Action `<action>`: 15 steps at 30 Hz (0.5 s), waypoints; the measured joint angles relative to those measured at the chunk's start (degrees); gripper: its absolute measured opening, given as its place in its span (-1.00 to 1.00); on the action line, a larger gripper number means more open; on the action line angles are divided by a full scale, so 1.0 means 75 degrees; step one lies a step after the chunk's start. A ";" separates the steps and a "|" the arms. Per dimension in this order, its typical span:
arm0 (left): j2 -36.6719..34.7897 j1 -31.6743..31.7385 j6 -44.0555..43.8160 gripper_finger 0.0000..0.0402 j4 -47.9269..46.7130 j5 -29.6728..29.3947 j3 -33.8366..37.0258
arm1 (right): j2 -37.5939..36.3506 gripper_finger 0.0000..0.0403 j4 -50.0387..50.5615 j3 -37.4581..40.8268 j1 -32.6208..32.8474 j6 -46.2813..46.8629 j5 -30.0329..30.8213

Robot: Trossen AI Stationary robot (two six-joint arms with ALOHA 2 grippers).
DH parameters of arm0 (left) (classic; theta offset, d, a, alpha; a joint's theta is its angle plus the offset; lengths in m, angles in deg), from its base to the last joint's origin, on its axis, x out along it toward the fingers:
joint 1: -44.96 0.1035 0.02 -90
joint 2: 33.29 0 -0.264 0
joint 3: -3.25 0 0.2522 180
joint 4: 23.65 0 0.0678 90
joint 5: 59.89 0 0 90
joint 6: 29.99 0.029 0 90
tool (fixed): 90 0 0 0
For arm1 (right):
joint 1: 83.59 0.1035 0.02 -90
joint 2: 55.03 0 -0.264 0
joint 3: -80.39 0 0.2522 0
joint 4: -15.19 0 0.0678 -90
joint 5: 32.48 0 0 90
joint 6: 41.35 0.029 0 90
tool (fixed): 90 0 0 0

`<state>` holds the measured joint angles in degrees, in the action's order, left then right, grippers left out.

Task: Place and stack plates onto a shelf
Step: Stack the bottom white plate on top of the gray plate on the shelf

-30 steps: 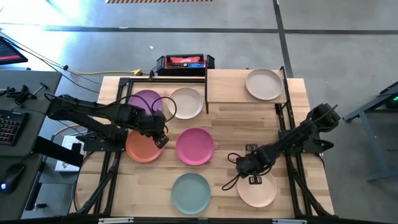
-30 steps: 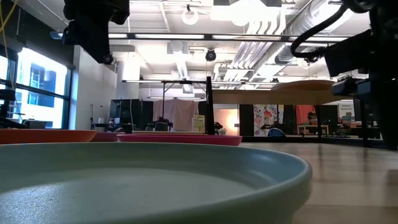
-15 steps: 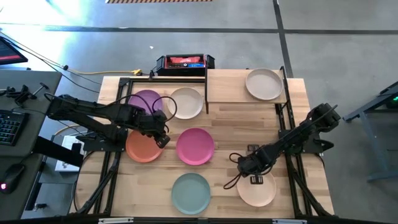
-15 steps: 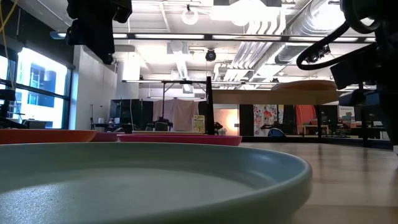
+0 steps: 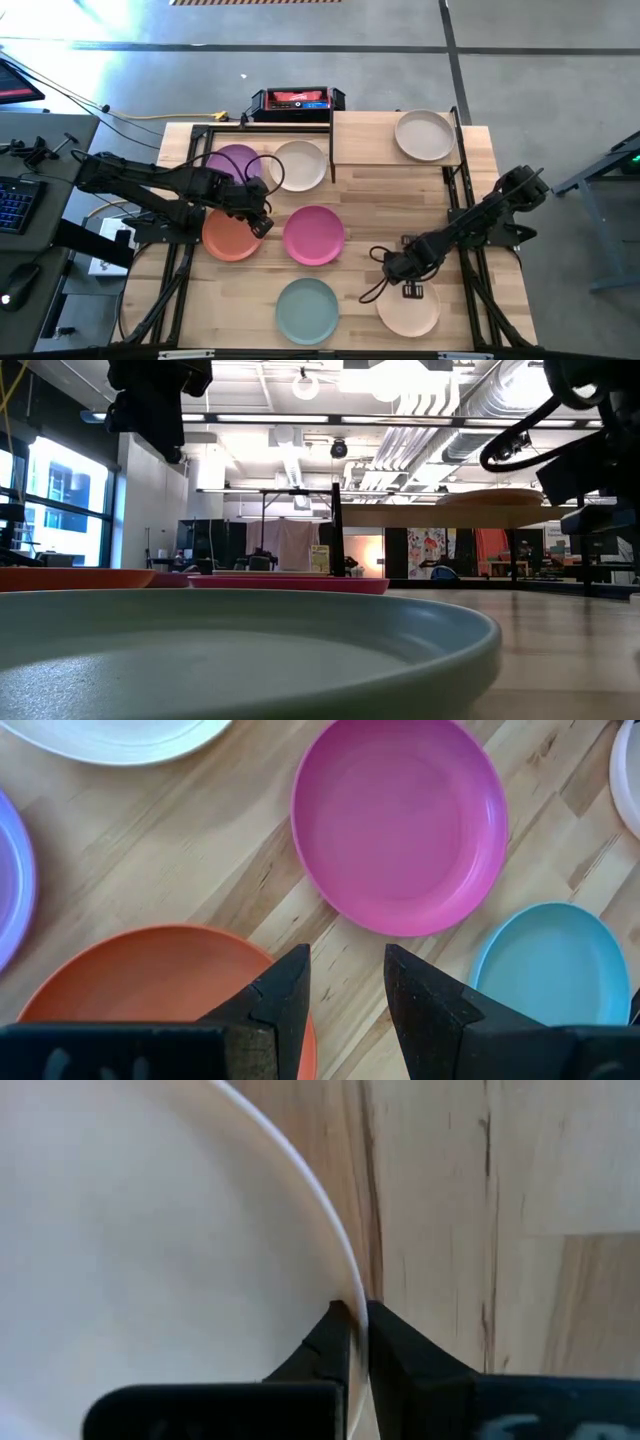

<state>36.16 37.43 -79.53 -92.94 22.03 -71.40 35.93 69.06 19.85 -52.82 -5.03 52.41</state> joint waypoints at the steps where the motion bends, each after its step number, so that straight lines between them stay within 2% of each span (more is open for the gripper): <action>1: 0.0000 0.0000 0.0010 -0.42 0.0000 0.0000 -0.0002 | -0.0059 -0.98 0.0003 0.0003 0.0000 0.0154 -0.0001; 8: 0.0000 0.0000 0.0017 -0.42 -0.0003 0.0000 -0.0003 | -0.0741 -1.00 0.0217 0.0003 -0.0050 0.1251 0.0016; 15: 0.0001 0.0000 0.0020 -0.42 -0.0006 0.0000 0.0000 | -0.1961 -1.00 0.0654 0.0003 -0.0435 0.2494 0.0261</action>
<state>36.16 37.43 -79.38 -92.99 22.03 -71.40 21.23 73.96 19.87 -56.09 13.67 54.36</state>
